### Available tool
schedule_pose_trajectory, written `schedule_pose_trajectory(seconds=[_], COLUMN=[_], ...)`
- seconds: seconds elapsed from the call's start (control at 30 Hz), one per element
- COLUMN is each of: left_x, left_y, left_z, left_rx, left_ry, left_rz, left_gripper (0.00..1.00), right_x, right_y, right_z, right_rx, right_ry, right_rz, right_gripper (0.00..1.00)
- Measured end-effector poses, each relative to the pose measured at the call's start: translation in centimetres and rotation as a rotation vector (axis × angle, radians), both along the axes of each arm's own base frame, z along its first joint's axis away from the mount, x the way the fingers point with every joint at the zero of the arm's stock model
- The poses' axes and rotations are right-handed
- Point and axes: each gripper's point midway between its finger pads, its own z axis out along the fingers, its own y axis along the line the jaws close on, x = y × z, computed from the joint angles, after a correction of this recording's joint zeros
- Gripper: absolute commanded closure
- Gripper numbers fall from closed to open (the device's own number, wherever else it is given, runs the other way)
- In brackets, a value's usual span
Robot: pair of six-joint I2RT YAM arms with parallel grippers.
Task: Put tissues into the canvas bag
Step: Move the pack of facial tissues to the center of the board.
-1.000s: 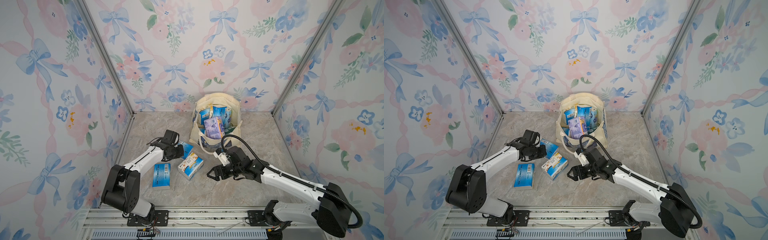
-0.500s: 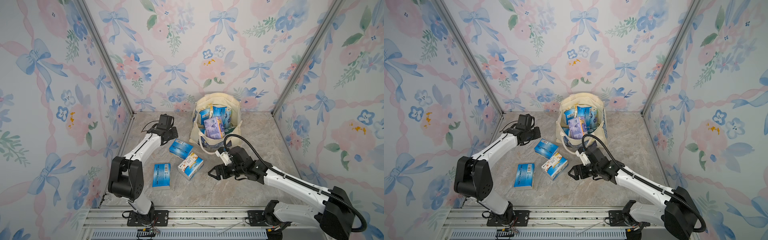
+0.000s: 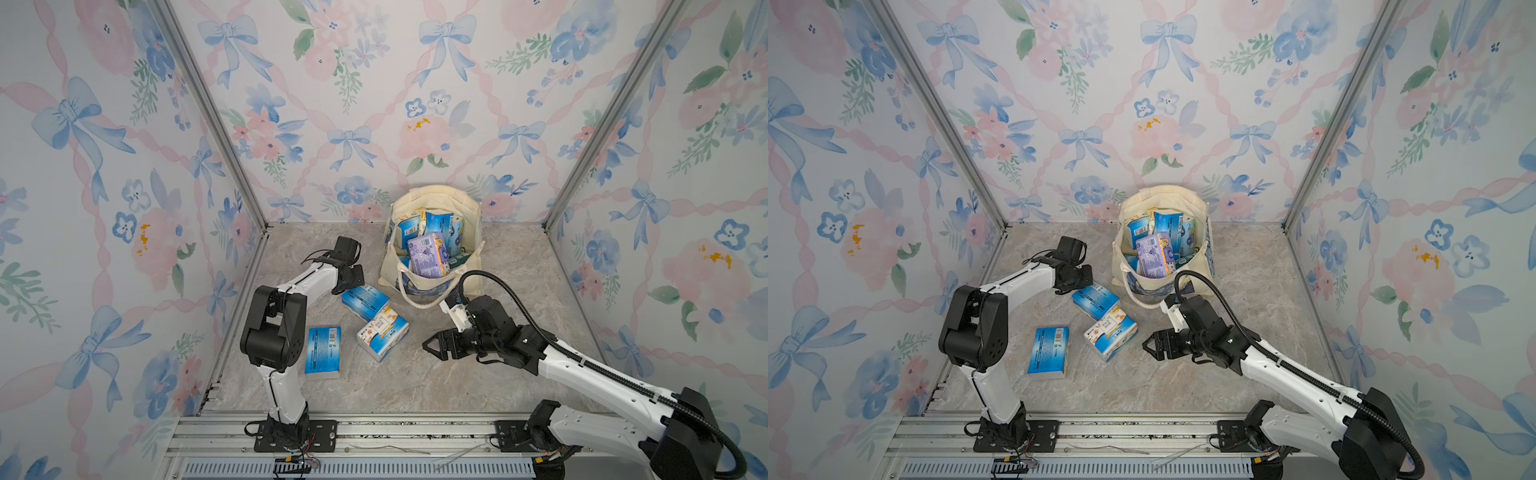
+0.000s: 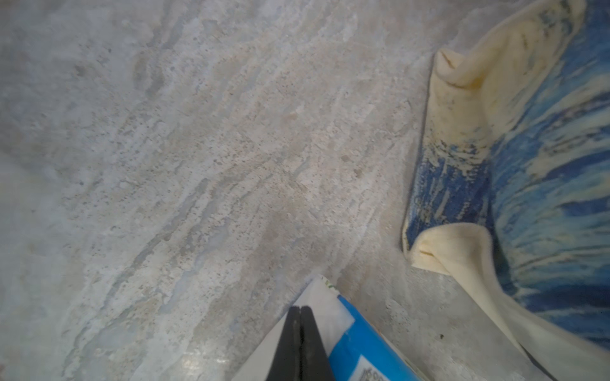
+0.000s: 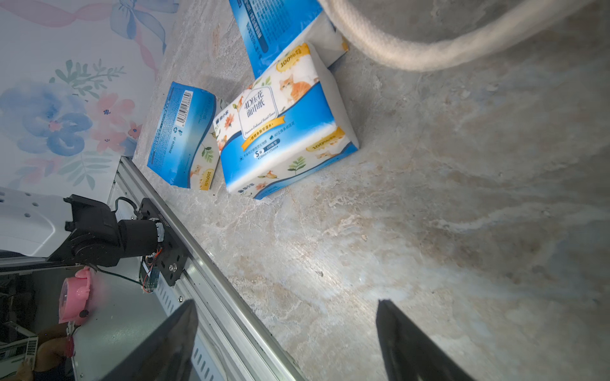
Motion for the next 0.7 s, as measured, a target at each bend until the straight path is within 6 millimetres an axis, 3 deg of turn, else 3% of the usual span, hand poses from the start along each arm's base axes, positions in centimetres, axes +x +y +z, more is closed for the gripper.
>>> schedule_pose_trajectory(seconds=[0.13,0.4,0.53,0.7], left_x=[-1.5,-7.7,-9.4,-9.1], left_y=[-2.2,-5.4,-7.0,-5.5], left_z=[-0.6,-3.7,-4.0,-2.2], left_rx=[-0.020,-0.085,-0.117,-0.102], left_ry=[0.013,0.146,0.190,0.166], left_rz=[-0.058,-0.157,-0.198,-0.159], left_gripper=[0.96,0.96,0.96,0.95], right_x=[0.0,0.3,0.3,0.1], right_y=[-0.3,-0.6,-0.5,-0.2], right_z=[-0.2,-0.2,-0.2,0.0], right_rx=[-0.003,0.001,0.002,0.012], right_ry=[0.000,0.002,0.001,-0.004], right_rz=[-0.008,-0.026,-0.026,-0.007], right_gripper=[0.15,0.14,0.14,0.14])
